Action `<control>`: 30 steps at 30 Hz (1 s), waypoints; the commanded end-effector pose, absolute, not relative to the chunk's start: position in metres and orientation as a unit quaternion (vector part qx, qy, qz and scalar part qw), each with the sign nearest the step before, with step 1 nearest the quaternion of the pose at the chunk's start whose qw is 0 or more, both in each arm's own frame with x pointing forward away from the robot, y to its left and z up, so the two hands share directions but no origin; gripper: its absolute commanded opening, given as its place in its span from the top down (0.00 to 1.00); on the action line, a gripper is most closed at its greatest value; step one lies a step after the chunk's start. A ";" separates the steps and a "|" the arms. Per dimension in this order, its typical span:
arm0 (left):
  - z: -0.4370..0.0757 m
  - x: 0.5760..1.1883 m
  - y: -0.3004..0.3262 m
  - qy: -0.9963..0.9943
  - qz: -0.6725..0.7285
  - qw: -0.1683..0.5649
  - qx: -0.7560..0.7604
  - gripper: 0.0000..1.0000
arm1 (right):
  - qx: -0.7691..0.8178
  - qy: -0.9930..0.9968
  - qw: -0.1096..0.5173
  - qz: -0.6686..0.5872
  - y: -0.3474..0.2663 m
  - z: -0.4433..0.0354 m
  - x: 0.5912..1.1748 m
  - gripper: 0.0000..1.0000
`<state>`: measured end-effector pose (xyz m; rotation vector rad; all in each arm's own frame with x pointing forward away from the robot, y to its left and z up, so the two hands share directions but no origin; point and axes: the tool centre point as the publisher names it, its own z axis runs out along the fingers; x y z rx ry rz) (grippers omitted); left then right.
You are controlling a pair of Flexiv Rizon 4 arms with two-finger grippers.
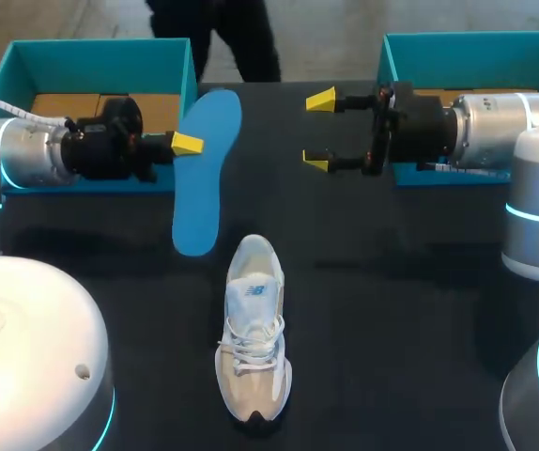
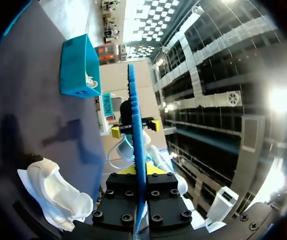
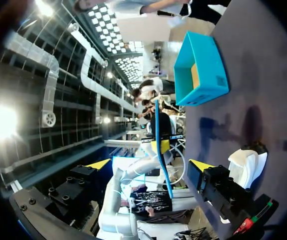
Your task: Take the shoe out of the shoebox, open the shoe tongue, remove and reinsert the insole, then place the shoe into the shoebox
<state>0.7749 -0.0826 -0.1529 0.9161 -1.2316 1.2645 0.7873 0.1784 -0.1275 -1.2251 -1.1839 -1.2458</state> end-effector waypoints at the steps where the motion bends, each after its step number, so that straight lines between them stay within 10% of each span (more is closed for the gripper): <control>1: -0.153 0.771 -0.086 -0.512 0.528 0.545 0.404 1.00 | -0.506 -0.487 0.492 -0.514 0.180 -0.128 0.787 0.00; 30: -0.163 0.772 -0.091 -0.503 0.489 0.552 0.451 1.00 | -0.490 -0.511 0.506 -0.493 0.202 -0.144 0.788 0.00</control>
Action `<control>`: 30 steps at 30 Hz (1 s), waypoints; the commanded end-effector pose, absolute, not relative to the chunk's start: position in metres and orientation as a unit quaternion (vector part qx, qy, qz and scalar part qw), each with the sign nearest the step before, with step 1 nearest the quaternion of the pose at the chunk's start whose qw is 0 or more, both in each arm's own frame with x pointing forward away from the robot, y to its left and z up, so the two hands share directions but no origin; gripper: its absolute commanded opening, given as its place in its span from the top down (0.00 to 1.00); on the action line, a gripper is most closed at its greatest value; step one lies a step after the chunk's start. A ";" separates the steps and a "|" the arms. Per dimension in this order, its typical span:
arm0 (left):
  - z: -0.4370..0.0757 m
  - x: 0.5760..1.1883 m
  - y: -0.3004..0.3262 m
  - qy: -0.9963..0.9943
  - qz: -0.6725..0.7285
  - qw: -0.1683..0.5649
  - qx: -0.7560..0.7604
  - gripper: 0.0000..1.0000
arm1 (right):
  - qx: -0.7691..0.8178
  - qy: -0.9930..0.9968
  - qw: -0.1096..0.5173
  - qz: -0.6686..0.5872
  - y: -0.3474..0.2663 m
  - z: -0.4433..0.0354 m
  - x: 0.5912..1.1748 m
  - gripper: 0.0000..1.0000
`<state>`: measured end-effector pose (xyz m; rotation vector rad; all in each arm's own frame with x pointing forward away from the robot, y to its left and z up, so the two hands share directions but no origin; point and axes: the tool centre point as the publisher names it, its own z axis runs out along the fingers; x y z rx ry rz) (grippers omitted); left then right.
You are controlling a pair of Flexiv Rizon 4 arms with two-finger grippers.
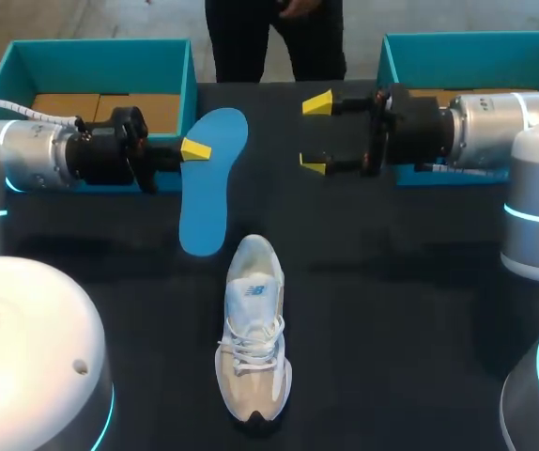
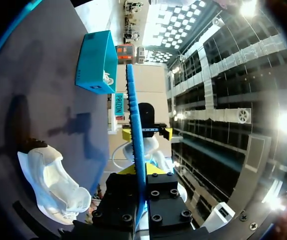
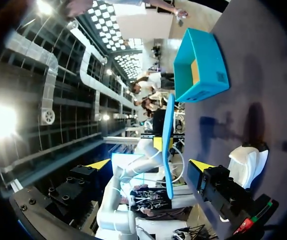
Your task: Take the shoe out of the shoebox, open the shoe tongue, remove and reinsert the insole, then place the shoe into the shoebox
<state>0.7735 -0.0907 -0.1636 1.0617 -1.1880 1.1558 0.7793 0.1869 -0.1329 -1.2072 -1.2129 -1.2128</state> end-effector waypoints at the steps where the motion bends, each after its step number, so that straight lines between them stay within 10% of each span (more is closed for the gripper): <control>1: -0.163 0.772 -0.091 -0.503 0.489 0.552 0.451 1.00 | -0.488 -0.512 0.507 -0.493 0.204 -0.146 0.788 0.00; 18: -0.163 0.772 -0.091 -0.503 0.489 0.552 0.451 1.00 | -0.486 -0.536 0.497 -0.478 0.242 -0.165 0.768 0.00; 30: -0.163 0.772 -0.091 -0.503 0.489 0.552 0.451 1.00 | -0.593 -0.601 0.376 -0.381 0.247 -0.109 0.748 0.00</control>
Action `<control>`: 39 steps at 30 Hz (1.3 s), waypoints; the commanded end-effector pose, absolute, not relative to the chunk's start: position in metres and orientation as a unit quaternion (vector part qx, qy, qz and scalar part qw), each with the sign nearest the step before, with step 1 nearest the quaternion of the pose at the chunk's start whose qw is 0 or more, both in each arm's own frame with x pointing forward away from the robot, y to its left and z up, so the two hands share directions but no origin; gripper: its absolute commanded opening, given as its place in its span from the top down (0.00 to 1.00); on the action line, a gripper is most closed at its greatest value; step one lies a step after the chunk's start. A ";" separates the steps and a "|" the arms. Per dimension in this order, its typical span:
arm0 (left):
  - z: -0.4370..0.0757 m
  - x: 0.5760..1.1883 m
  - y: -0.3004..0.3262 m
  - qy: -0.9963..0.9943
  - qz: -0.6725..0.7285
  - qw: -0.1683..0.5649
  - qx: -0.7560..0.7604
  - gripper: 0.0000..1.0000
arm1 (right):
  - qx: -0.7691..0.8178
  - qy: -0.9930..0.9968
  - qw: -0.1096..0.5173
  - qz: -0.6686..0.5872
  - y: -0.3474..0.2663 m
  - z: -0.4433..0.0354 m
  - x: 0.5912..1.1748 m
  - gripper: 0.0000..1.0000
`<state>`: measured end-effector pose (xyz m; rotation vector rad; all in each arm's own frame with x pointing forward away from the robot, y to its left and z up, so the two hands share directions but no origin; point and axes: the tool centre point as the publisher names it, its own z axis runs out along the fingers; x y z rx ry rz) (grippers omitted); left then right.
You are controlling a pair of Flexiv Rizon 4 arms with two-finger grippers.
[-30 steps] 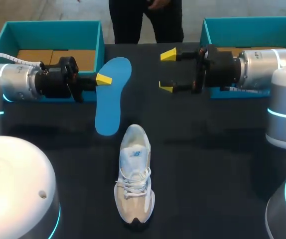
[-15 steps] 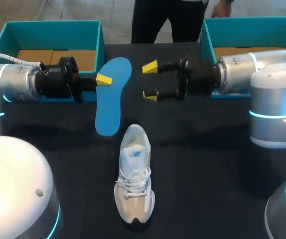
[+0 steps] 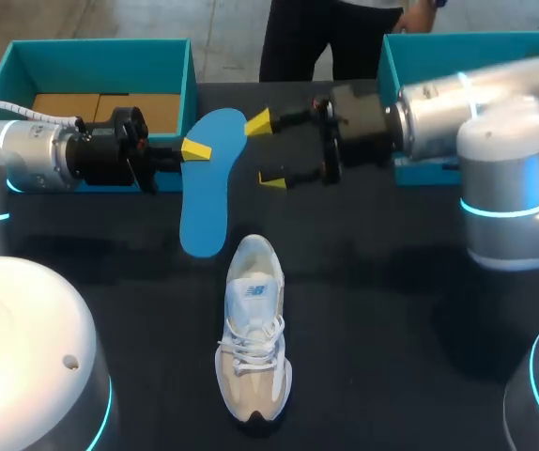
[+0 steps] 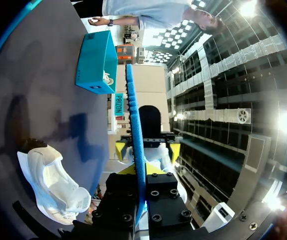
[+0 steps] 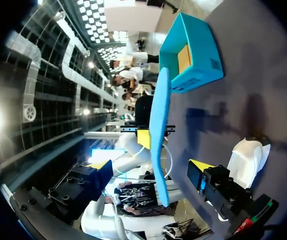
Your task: Take the shoe out of the shoebox, open the shoe tongue, remove and reinsert the insole, then place the shoe into the shoebox
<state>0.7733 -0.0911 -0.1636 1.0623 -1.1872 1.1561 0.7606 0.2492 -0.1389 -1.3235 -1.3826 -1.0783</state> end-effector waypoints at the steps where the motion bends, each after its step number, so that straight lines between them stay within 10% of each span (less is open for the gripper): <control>1: -0.163 0.772 -0.091 -0.503 0.489 0.552 0.451 1.00 | -0.600 -0.605 0.367 -0.373 0.248 -0.106 0.747 0.00; 39: -0.163 0.772 -0.091 -0.503 0.489 0.552 0.451 1.00 | -0.724 -0.677 0.091 -0.092 0.287 -0.054 0.752 0.00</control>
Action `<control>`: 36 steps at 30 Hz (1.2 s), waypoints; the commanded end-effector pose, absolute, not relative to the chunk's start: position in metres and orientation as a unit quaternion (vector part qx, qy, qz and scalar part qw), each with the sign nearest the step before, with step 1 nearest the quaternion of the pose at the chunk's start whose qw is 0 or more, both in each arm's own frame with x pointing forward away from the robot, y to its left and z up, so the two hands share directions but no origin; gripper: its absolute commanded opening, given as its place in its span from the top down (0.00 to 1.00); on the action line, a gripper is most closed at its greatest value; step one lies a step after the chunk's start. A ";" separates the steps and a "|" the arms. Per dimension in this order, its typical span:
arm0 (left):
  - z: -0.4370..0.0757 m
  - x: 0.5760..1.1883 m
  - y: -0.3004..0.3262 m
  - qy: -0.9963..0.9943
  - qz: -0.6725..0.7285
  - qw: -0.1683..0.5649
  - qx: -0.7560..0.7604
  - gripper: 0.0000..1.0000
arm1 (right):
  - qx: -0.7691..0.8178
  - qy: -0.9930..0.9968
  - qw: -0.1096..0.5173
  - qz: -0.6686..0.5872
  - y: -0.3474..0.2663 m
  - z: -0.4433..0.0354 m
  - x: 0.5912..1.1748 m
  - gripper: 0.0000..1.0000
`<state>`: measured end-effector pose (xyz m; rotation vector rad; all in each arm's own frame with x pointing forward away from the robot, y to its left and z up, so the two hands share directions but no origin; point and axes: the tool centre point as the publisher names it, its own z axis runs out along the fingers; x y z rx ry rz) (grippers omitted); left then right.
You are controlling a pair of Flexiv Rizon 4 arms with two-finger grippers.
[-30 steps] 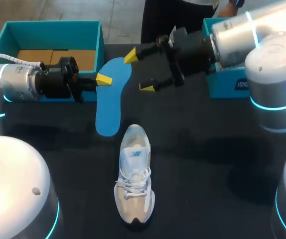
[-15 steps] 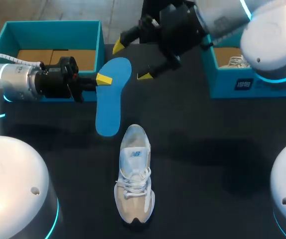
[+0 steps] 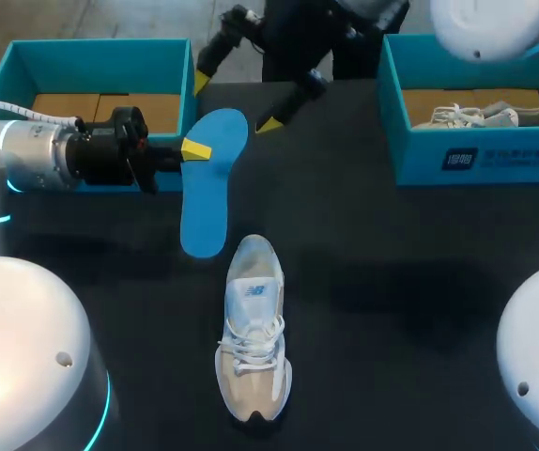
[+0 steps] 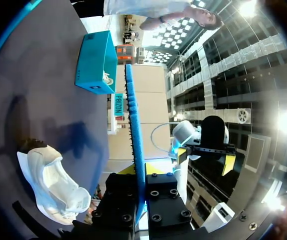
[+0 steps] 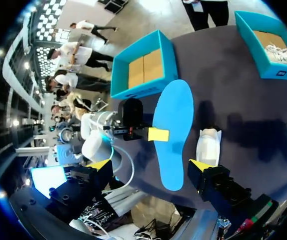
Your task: Take the shoe out of the shoebox, open the shoe tongue, remove and reinsert the insole, then place the shoe into the shoebox
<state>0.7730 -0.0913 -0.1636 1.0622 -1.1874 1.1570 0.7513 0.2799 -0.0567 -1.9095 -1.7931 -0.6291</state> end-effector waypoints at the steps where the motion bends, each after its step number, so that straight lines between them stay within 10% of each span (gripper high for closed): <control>1: -0.163 0.772 -0.091 -0.503 0.489 0.552 0.451 1.00 | -0.724 -0.678 0.090 -0.090 0.288 -0.054 0.752 0.00; 36: -0.163 0.772 -0.091 -0.503 0.489 0.552 0.451 1.00 | -0.723 -0.683 0.068 -0.080 0.308 -0.052 0.743 0.00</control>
